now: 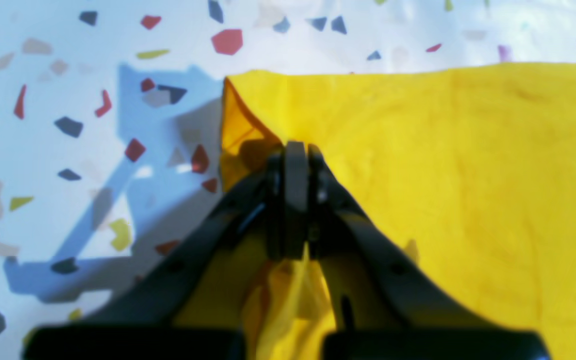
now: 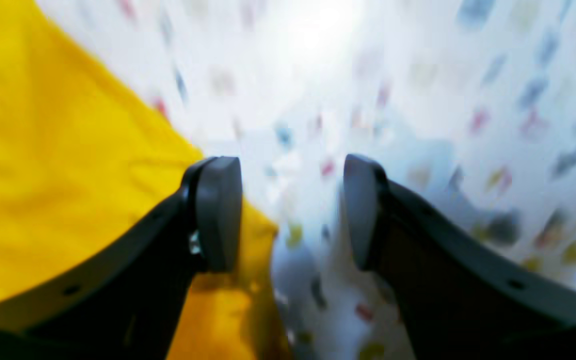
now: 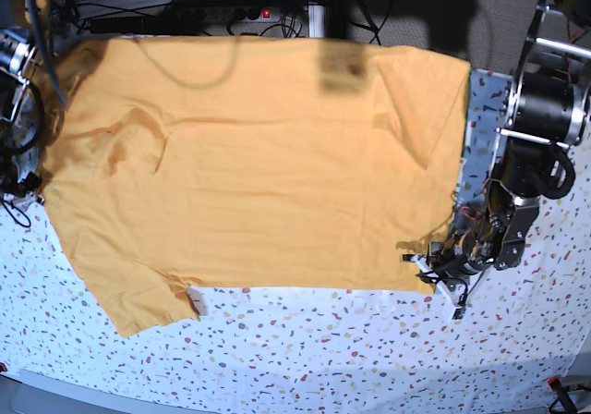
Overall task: Fold the T-shirt properly
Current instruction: 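Hold both shirt edges and adjust the grips along the hem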
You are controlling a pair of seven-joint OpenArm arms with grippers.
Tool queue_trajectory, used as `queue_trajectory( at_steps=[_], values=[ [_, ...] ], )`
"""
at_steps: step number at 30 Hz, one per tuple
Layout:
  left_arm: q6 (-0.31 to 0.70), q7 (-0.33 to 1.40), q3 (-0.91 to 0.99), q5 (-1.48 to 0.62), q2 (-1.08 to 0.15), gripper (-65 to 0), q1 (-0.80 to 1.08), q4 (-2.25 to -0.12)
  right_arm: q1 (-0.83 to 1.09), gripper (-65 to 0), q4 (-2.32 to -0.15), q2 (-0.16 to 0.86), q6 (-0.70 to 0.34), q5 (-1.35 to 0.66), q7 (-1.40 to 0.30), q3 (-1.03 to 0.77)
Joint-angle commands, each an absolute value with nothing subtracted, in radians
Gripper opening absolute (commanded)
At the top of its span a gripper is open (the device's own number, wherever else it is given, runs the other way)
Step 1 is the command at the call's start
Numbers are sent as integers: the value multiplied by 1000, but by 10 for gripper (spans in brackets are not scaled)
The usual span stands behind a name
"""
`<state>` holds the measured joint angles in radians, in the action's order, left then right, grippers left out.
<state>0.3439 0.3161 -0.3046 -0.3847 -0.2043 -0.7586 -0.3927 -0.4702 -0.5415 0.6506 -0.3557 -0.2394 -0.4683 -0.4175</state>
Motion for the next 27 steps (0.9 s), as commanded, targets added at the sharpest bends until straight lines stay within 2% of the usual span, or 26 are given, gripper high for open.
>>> queue_trajectory(
  at_steps=[1, 11, 17, 22, 27],
  values=[
    [348, 297, -302, -394, -211, -650, -798, -408, -493, -338, -559, 690, -379, -247, -442, -427],
    [348, 299, -302, -401, -196, -650, -798, -408, -466, -338, -559, 651, -515, -296, -481, -424],
    [348, 294, -302, -401, -187, -650, -798, -408, -468, -338, -559, 649, -530, -295, -513, -424],
    [348, 290, -302, -401, -170, -650, -798, -408, -469, -338, -559, 649, -659, -310, -553, -423],
    [348, 290, -302, -401, -161, -650, -798, -408, -477, -338, -559, 652, -667, -352, -561, -423]
  ],
)
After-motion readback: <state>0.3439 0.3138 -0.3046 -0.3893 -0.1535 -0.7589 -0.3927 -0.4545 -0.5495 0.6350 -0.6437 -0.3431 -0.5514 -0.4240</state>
